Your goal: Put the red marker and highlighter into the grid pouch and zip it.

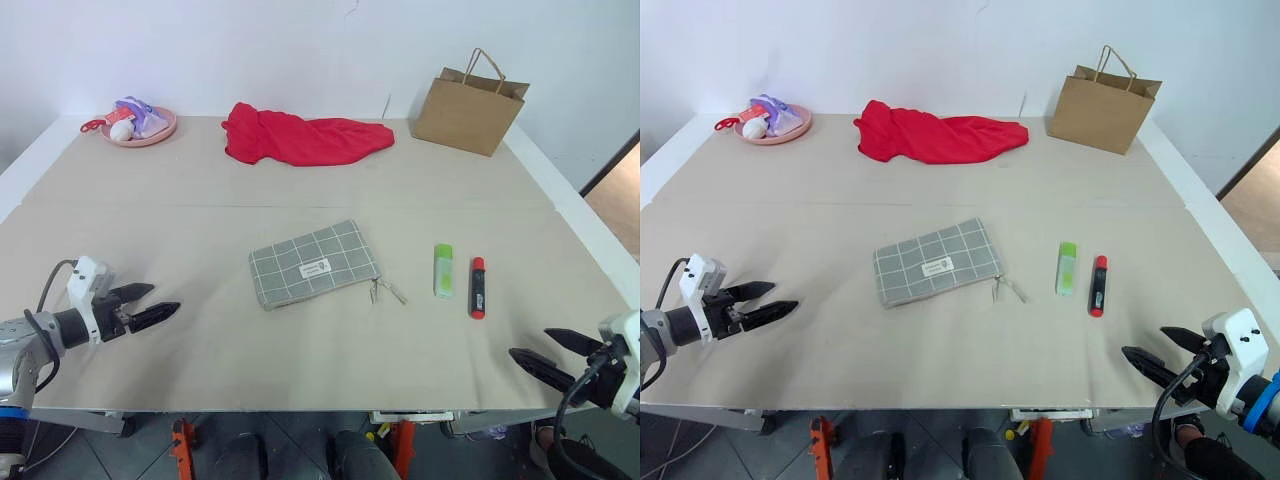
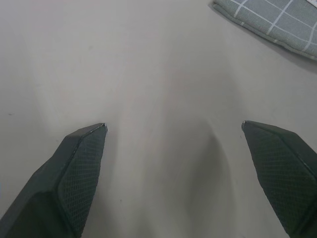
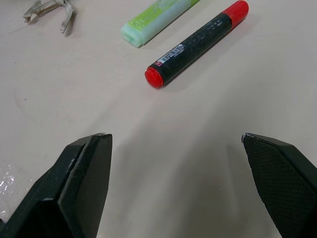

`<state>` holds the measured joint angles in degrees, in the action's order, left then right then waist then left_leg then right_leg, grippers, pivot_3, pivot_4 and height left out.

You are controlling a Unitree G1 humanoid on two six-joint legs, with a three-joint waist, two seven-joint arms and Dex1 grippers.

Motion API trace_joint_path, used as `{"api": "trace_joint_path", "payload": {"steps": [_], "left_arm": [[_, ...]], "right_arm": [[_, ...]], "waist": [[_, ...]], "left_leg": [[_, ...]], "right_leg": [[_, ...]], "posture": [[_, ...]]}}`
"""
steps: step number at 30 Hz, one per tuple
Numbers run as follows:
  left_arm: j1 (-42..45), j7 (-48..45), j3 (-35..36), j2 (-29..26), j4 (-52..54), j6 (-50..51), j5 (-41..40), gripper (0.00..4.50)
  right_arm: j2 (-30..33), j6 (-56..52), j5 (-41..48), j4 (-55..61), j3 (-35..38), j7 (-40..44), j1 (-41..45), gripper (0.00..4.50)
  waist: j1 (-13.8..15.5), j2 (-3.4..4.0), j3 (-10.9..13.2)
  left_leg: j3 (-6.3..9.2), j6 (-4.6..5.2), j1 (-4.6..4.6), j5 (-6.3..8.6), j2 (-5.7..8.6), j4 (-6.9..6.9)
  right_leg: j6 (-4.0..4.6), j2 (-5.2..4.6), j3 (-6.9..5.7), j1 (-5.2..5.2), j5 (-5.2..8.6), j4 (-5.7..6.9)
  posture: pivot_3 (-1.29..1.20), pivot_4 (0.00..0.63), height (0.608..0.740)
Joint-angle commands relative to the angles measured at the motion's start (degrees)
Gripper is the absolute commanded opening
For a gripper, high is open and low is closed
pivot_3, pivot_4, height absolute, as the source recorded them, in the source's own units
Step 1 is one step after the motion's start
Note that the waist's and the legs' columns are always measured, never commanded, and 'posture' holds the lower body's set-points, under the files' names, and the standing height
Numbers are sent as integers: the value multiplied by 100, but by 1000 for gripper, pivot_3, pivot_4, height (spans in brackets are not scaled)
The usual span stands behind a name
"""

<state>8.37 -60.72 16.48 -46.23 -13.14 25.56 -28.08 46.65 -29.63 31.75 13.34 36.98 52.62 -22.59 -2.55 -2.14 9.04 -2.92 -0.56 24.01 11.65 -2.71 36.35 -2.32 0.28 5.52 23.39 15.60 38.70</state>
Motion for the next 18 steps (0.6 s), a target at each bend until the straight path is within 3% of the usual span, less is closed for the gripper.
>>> {"api": "trace_joint_path", "payload": {"steps": [1,8,11,13,14,18], "left_arm": [[167,-96,184,-48,16,159,-221,4500],[350,-519,82,-163,45,456,-478,4500],[483,-434,-69,-113,-240,-413,48,4500],[515,-486,-126,-60,-302,-1030,292,4500],[525,-558,-155,-38,-324,-1395,404,4500],[703,-717,-382,-30,-594,-2880,945,4500]], "right_arm": [[145,-39,92,77,271,54,58,4479],[186,-130,122,118,255,62,131,4479],[236,-138,165,91,221,94,260,4479],[264,-203,250,66,250,101,378,4009],[276,-253,314,88,279,118,426,3989],[309,-491,745,374,427,189,628,2735]], "waist": [[0,0,0],[-1,0,0],[0,0,0],[-3,0,0],[-2,0,0],[7,0,0]], "left_leg": [[0,0,0,0,0,0],[0,0,1,0,2,4],[1,0,1,0,2,3],[1,0,0,0,2,4],[1,0,0,0,1,4],[-1,0,0,0,3,5]], "right_leg": [[0,0,0,0,0,0],[-2,1,-2,-1,-1,1],[-2,5,-2,-2,0,1],[-1,8,1,-2,-2,2],[-1,9,4,-2,-4,2],[-1,7,9,-3,-6,1]], "posture": [[0,150,740],[0,150,740],[0,150,740],[0,150,740],[0,150,740],[0,150,740]]}}
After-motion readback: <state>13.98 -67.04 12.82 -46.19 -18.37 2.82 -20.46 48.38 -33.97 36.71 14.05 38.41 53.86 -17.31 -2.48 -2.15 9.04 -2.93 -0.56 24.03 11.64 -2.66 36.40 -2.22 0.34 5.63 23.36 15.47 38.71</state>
